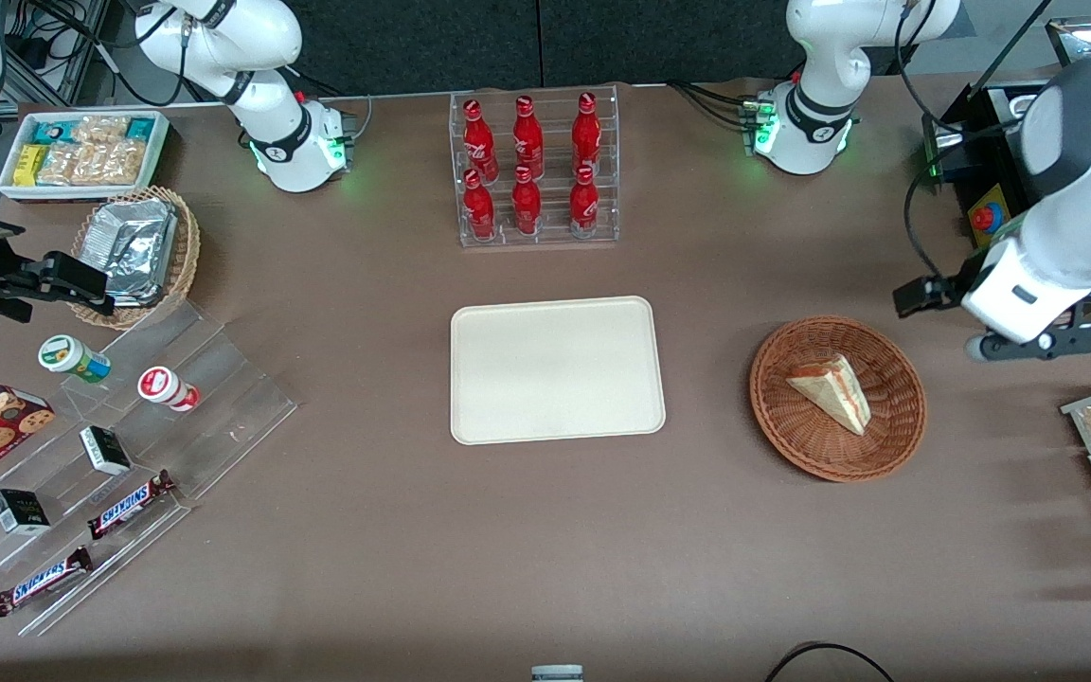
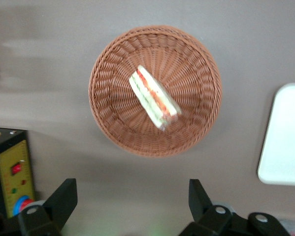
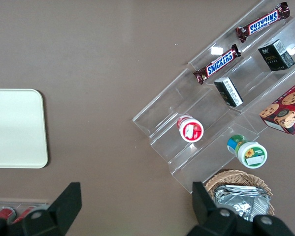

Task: Place sandwich from basket to tray
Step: 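Move the left gripper from rest down over the sandwich in the wicker basket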

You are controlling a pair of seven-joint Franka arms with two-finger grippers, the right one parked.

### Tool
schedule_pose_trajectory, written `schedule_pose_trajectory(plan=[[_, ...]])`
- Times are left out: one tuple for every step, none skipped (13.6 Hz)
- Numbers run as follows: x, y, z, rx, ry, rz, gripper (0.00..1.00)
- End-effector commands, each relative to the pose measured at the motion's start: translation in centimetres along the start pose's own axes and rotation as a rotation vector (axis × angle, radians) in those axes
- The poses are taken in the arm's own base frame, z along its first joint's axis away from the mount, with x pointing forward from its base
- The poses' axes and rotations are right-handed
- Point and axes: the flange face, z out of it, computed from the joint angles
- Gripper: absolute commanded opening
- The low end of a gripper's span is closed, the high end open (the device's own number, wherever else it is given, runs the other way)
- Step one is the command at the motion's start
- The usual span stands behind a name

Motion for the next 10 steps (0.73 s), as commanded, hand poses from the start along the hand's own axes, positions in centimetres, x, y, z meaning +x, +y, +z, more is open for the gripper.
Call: schedule_pose_trajectory(plan=[[0.6,0.4,3.7,-0.021,0.029,-0.168,1.0],[0.8,1.0,4.8,-0.044,0.035,-0.206,1.0],[0.9,1.3,6.6,-0.059,0.041,-0.275,1.0],[0.9,1.4,8.4,-0.07,0.057,-0.348,1.0],[0.7,1.5,10.2,-0.079,0.069,-0.393,1.0],[0.1,1.5,12.4,-0.091,0.094,-0.413,1.0],[-0.5,1.5,14.2,-0.106,0.124,-0.429,1.0],[-0.8,1.4,15.3,-0.12,0.146,-0.463,1.0],[-0.8,1.7,16.0,-0.122,0.144,-0.481,1.0],[-0.9,2.4,16.5,-0.12,0.137,-0.481,1.0]])
